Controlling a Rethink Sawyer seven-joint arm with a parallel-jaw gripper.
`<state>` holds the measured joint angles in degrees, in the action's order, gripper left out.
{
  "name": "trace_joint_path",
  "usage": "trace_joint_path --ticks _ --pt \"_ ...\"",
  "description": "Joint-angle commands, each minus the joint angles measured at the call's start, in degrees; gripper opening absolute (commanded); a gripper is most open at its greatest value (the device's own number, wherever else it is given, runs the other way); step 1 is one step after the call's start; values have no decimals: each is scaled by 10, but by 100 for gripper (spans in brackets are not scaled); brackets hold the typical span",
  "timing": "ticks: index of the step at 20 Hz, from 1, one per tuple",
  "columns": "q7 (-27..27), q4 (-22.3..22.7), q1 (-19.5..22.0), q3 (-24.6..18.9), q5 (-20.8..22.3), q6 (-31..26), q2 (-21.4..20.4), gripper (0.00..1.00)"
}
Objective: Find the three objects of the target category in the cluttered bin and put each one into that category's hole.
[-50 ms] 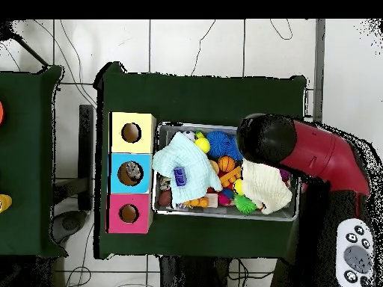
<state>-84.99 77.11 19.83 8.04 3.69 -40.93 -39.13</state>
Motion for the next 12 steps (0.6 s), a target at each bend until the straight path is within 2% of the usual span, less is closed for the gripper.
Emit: trace_joint_path --ticks 1,8,12 --pt "-68 89 57 -47 -24 29 32 100" --pt "-22 89 88 -80 -5 69 61 100" --pt "15 79 104 -104 8 62 77 100"
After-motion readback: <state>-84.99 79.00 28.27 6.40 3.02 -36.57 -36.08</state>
